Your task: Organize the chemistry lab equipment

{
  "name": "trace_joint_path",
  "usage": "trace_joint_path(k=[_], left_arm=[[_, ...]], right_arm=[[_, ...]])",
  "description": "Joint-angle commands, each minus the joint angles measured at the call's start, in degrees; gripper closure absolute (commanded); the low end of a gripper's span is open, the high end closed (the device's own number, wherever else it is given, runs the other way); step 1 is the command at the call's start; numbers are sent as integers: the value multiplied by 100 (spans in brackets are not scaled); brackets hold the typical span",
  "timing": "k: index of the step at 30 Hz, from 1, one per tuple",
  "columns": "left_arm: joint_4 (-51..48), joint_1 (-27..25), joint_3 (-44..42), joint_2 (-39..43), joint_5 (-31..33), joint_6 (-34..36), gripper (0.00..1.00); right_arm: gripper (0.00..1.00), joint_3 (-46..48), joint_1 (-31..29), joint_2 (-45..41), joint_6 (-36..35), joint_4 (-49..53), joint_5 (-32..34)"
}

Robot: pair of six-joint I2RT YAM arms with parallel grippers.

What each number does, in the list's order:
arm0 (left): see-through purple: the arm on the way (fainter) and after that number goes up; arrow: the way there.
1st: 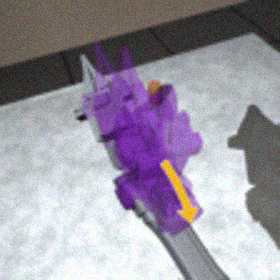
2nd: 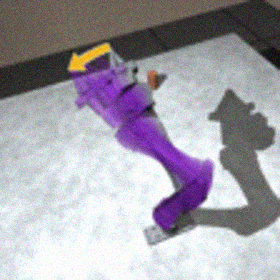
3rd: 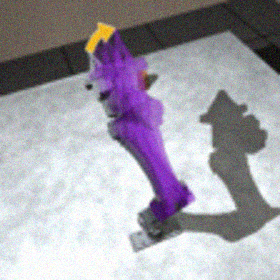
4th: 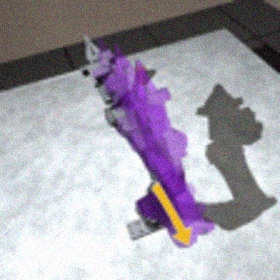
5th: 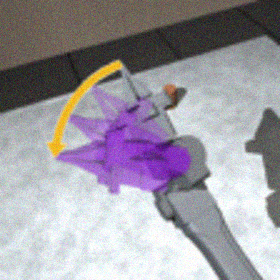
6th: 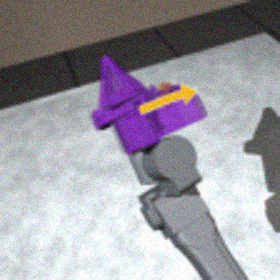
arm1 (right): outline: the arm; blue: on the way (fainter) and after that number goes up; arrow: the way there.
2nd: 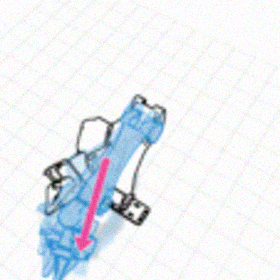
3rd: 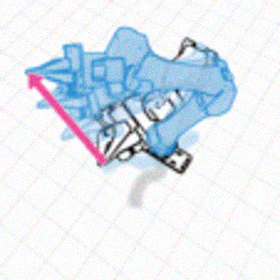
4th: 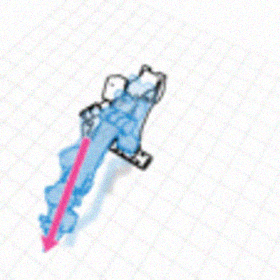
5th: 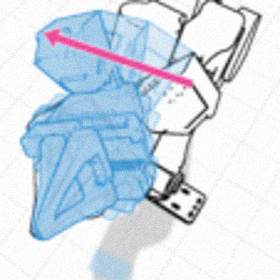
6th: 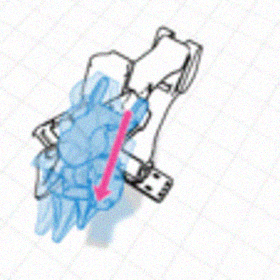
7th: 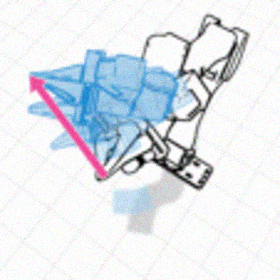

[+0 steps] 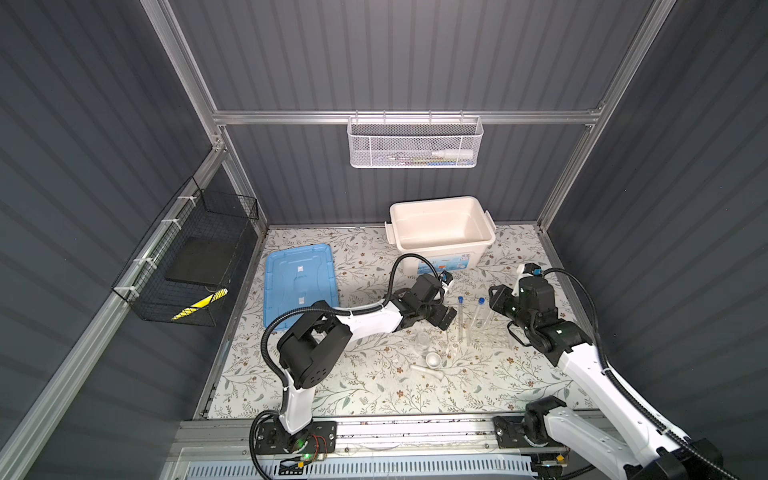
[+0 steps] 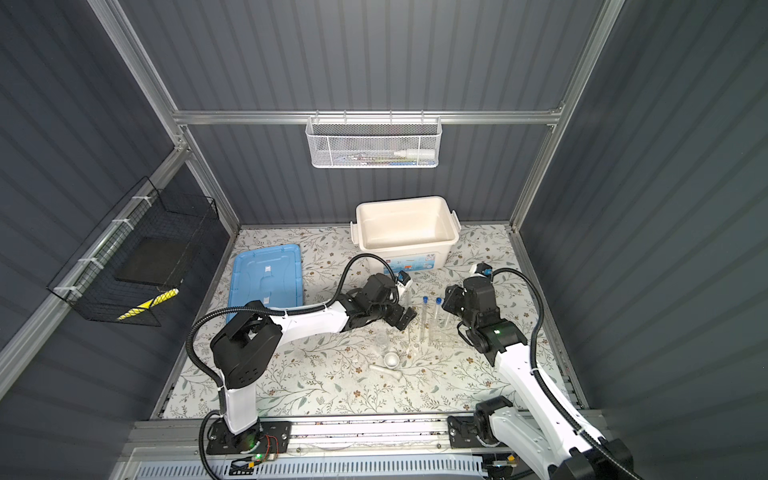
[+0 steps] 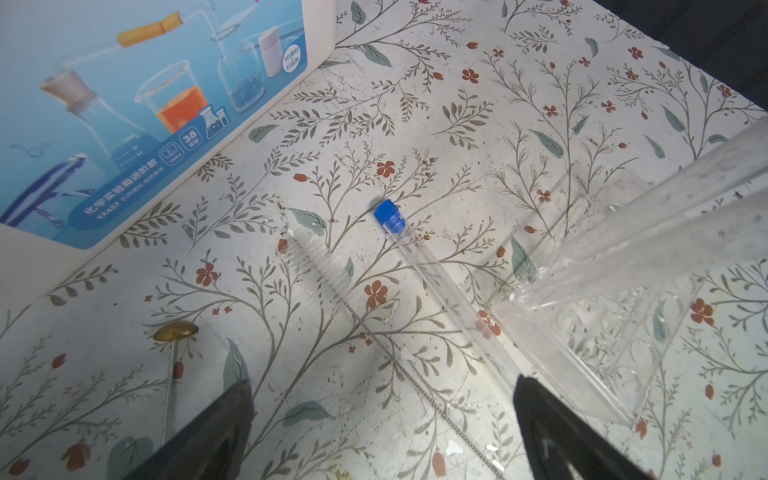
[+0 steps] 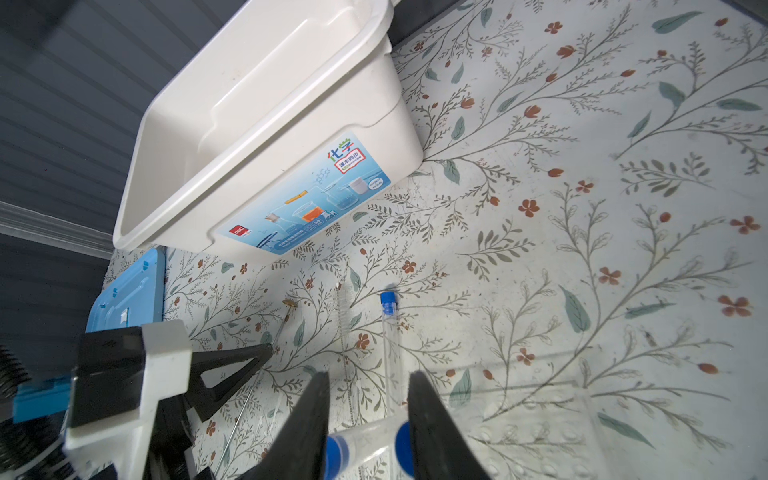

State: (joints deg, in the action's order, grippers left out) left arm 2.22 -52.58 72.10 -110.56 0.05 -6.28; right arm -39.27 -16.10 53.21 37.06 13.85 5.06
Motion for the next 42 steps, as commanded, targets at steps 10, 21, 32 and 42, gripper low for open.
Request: trace_joint_path(k=[10, 21, 32, 42], left_arm=[[-88, -82, 52, 16, 38, -112, 1], [-299, -175, 240, -152, 30, -189, 1], [-834, -330, 768, -543, 52, -215, 6], [-1047, -363, 1150, -826, 26, -329, 10]], right_arm=[[65, 120, 5, -32, -1, 235, -241], [54, -191, 18, -83, -211, 497, 171], [50, -339, 141, -78, -302, 635, 167], [50, -290, 333, -131, -269, 740, 0]])
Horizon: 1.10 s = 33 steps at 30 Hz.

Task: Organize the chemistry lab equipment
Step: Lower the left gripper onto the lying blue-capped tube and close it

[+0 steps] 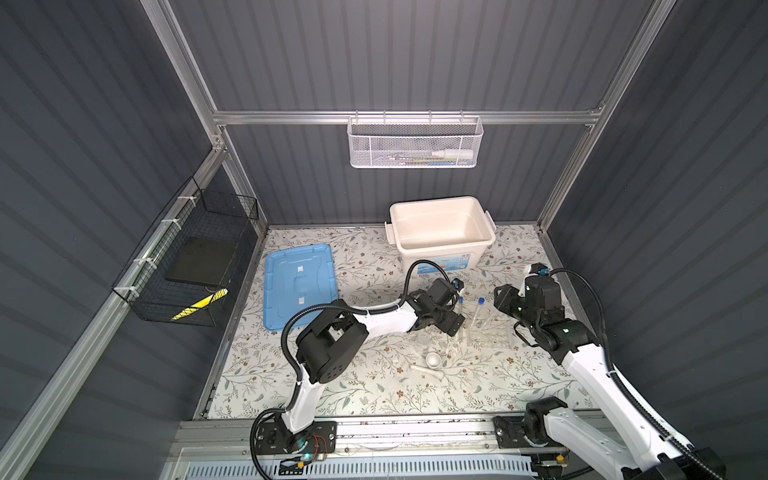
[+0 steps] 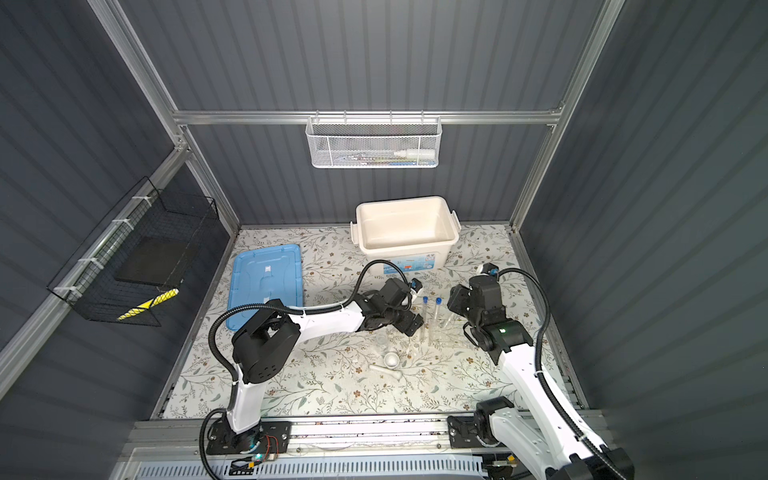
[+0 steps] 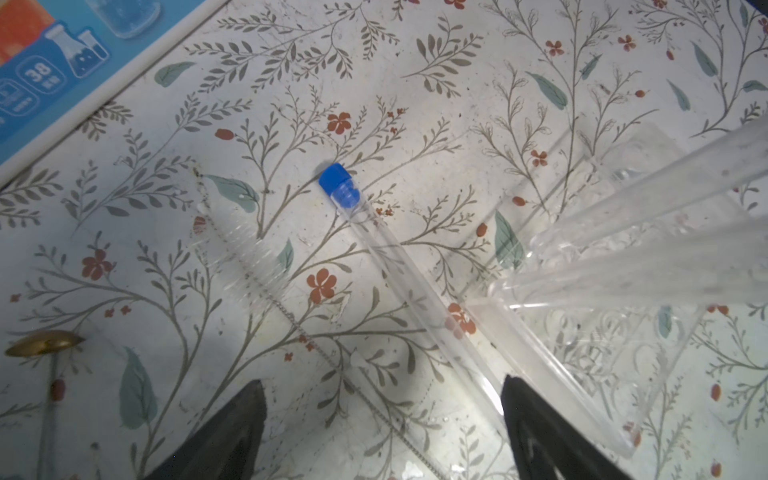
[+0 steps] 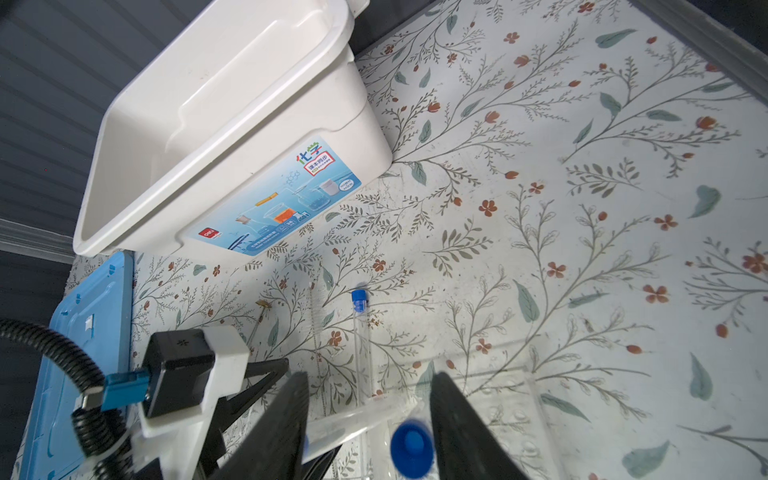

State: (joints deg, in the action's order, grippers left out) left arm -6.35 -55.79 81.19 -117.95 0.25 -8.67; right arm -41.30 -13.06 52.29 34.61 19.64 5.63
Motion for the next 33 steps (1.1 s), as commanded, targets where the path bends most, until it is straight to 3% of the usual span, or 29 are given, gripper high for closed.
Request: trace_joint_path(k=[1, 21, 33], left_arm=[[-197, -48, 257, -104, 10, -99, 10], [-428, -68, 402, -303, 115, -170, 14], [-552, -105, 568, -390, 98, -170, 17]], right_arm=[[50, -86, 32, -23, -7, 170, -91], [54, 69, 47, 354, 534, -177, -761], [50, -36, 54, 258, 413, 21, -424]])
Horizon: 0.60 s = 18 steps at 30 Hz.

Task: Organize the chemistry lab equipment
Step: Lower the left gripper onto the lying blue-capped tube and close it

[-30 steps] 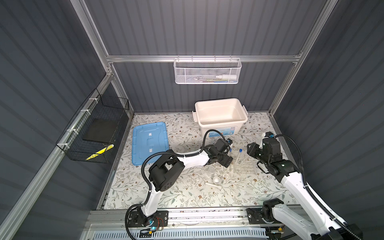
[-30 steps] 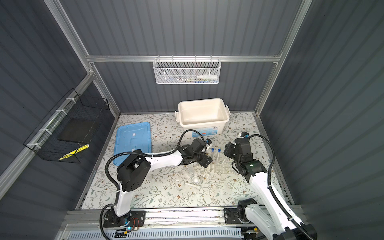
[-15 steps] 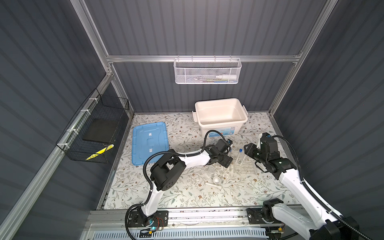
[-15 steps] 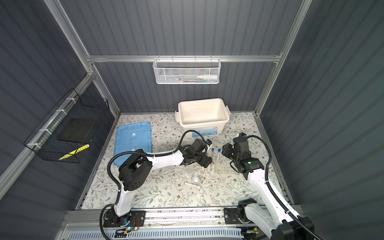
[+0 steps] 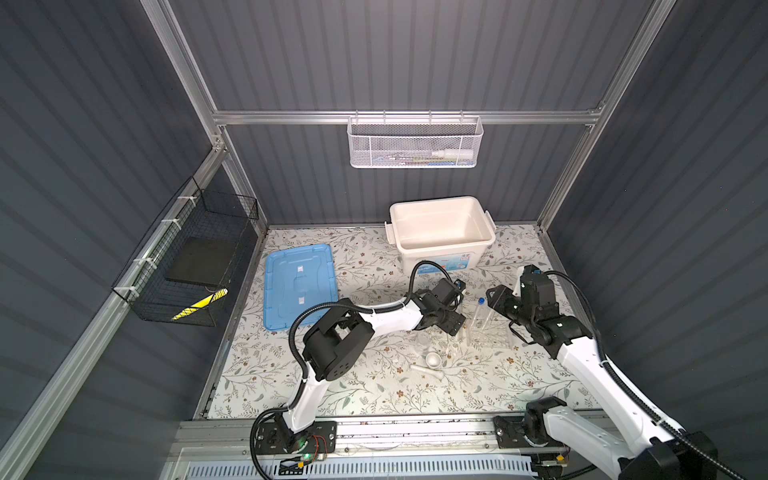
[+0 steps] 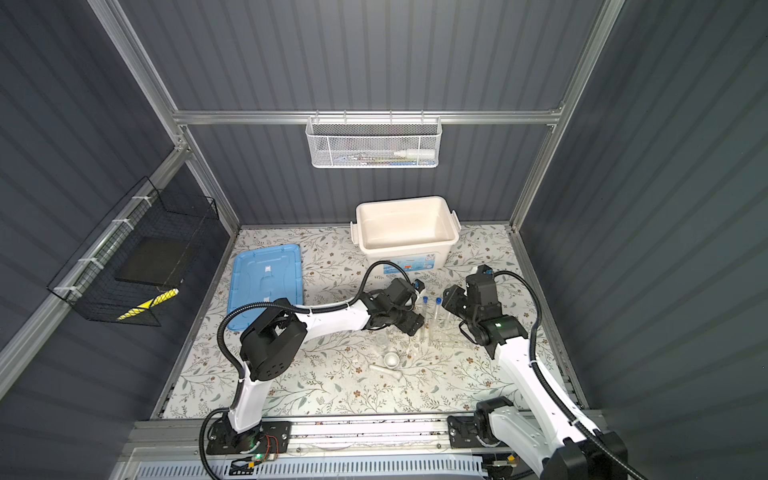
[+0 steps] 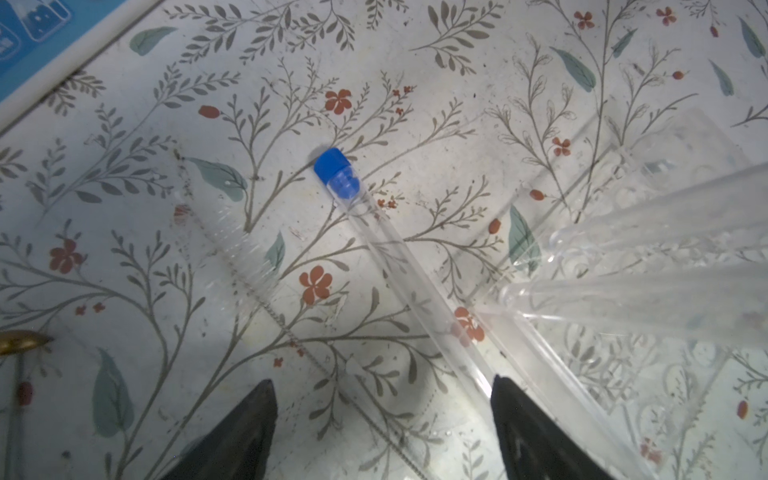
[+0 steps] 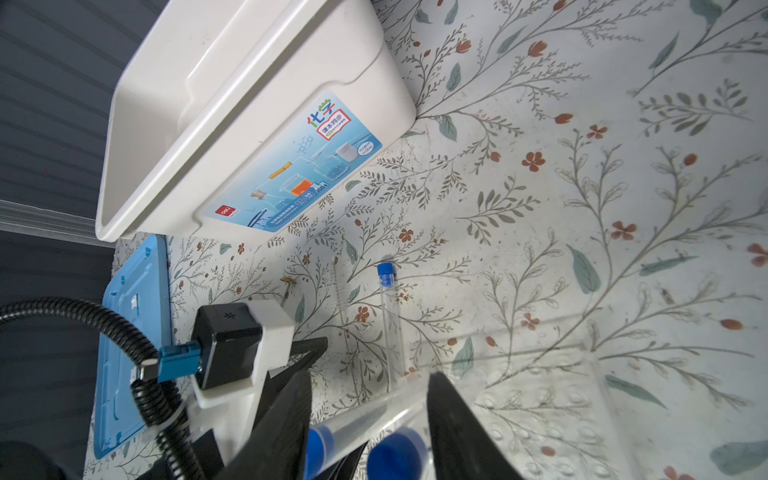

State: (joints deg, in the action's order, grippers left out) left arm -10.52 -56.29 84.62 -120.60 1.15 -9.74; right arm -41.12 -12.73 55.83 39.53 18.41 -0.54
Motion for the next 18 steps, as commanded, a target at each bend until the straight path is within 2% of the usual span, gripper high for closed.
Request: trace_joint_path(k=[1, 6, 14, 18], left_arm=[[-150, -64, 251, -138, 8, -63, 18], [-207, -102, 361, -253, 17, -78, 21], [-371, -154, 577, -479, 17, -103, 32], [-499, -200, 745, -628, 8, -106, 34]], right_arm=[[50, -54, 25, -117, -98, 166, 227], [49, -37, 79, -209, -176, 249, 274], [47, -9, 256, -325, -259, 312, 277], [46, 7, 380, -367, -301, 356, 253]])
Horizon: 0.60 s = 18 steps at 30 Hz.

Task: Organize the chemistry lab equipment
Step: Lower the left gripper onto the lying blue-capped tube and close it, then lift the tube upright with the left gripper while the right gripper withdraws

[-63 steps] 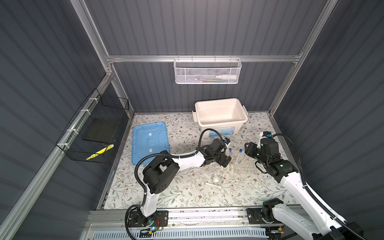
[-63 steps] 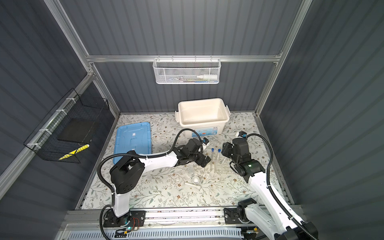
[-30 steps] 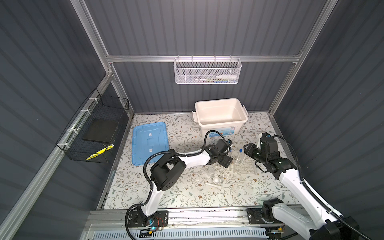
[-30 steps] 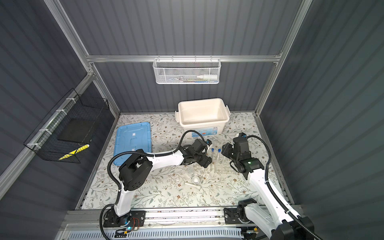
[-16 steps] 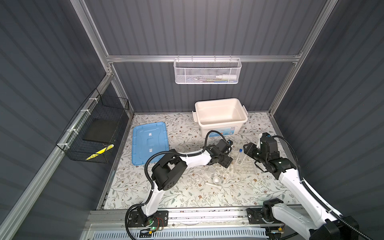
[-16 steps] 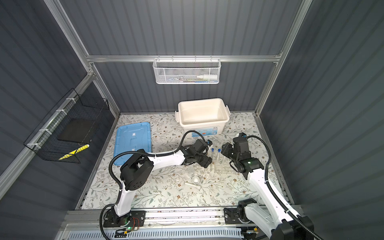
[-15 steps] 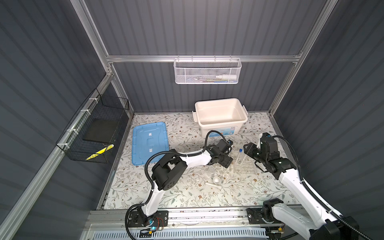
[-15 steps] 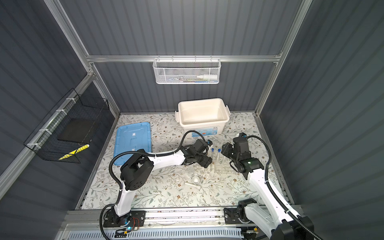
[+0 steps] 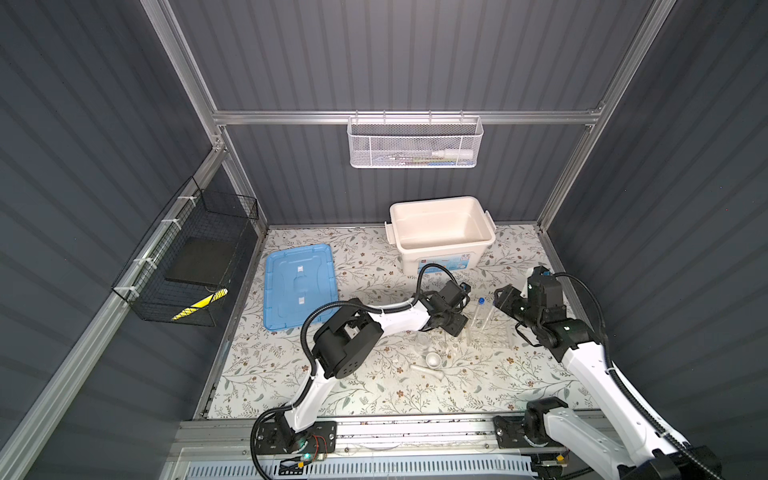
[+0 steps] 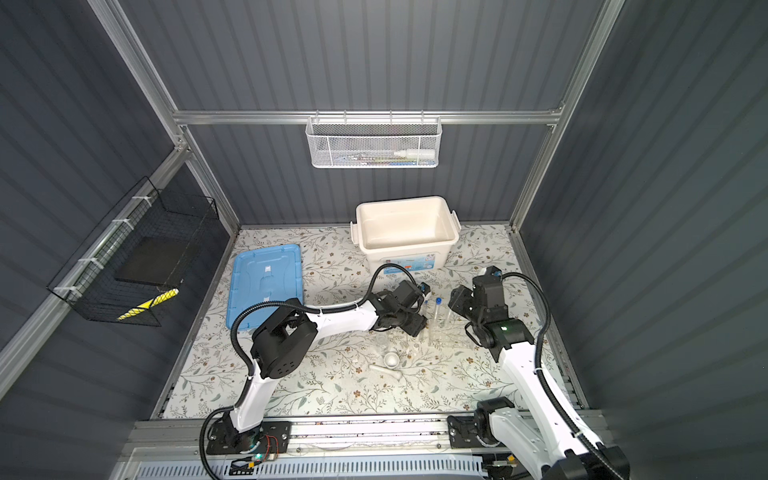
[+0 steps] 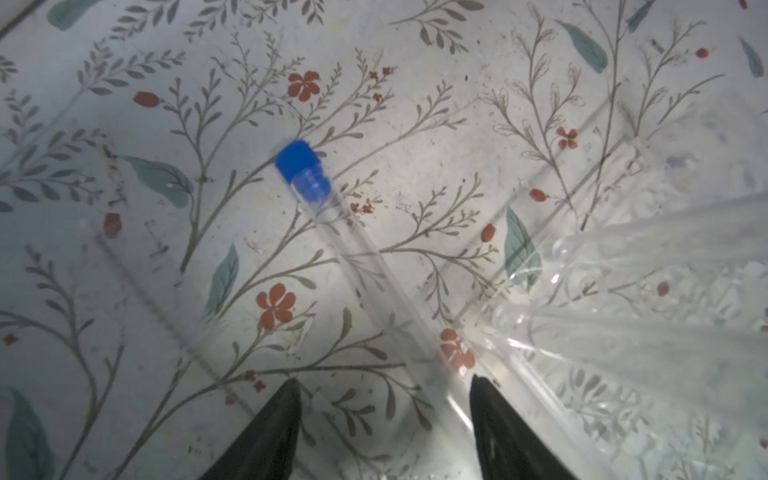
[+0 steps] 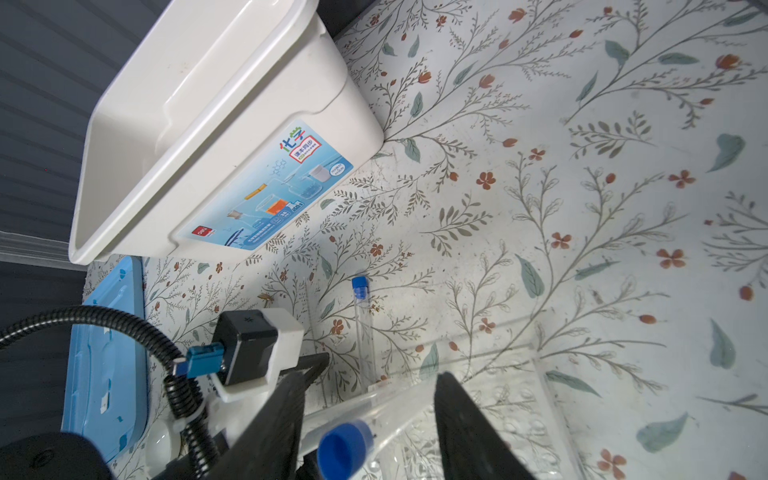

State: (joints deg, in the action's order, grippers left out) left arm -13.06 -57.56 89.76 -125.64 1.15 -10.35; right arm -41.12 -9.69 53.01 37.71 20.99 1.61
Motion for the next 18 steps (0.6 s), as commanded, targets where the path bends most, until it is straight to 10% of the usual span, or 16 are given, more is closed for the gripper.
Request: trace_joint_path(k=[1, 18], left_arm=[[-283, -71, 273, -158, 25, -46, 34], [-915, -98, 429, -360, 623, -72, 59]], right_arm=[[45, 14, 105, -105, -124, 98, 36], [32, 196, 573, -413, -190, 318, -131]])
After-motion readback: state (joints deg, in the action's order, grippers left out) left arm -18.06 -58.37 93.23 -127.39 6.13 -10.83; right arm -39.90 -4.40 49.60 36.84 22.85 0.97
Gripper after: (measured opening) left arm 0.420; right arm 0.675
